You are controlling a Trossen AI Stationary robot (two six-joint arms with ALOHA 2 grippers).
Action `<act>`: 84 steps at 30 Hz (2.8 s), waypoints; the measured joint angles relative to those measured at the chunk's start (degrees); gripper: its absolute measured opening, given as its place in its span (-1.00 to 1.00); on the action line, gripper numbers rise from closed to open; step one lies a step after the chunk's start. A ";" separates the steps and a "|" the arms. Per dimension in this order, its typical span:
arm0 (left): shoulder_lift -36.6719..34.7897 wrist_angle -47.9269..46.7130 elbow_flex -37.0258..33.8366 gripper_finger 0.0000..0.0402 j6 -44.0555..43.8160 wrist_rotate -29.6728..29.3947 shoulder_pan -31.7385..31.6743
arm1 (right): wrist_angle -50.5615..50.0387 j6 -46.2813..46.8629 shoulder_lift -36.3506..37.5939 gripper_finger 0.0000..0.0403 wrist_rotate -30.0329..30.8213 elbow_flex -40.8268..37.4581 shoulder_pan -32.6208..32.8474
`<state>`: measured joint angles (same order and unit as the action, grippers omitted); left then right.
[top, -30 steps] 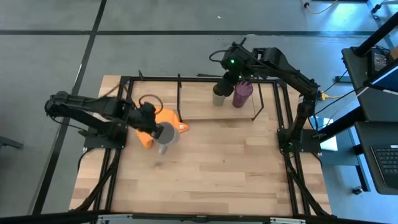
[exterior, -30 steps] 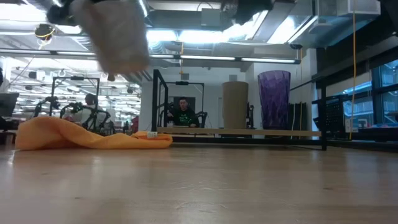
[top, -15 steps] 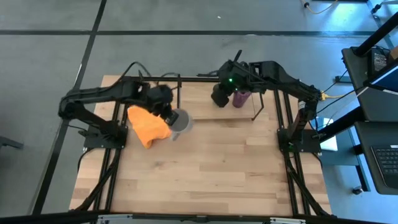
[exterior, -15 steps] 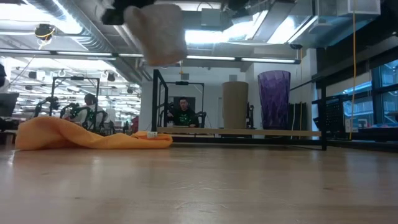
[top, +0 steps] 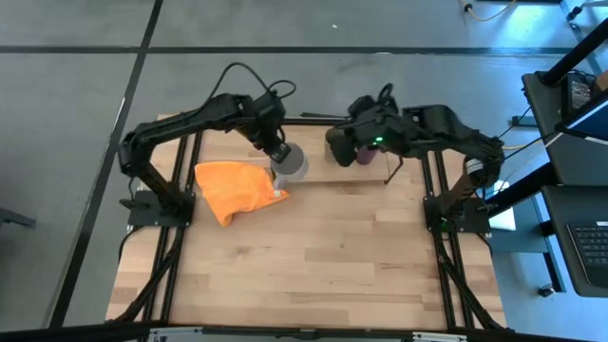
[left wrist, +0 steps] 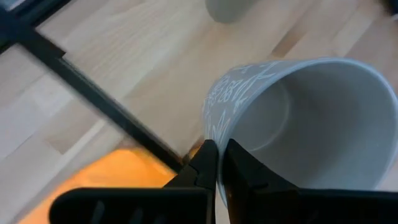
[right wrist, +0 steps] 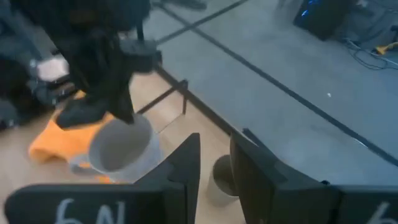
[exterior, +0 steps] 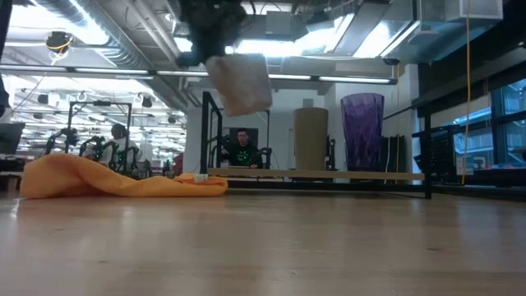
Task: Stack small to large cups/mugs on shelf
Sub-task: Put the white mug on the shelf
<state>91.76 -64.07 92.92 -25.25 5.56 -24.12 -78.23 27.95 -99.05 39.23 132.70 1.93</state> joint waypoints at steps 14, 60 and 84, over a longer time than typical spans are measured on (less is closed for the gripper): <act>5.94 7.33 0.09 -0.98 -0.23 1.98 -6.84 | -4.49 8.02 1.71 -0.55 4.47 0.00 3.14; 14.10 8.39 0.11 -0.95 -1.07 -1.73 -8.26 | -11.79 15.25 1.69 -0.55 8.78 0.00 4.33; 12.65 9.34 0.03 -0.75 -2.76 -0.88 -8.09 | -11.79 13.64 1.69 -0.55 8.78 0.00 4.31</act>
<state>104.42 -54.73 92.96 -28.01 4.69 -32.21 -90.02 41.59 -97.37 48.01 132.70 6.24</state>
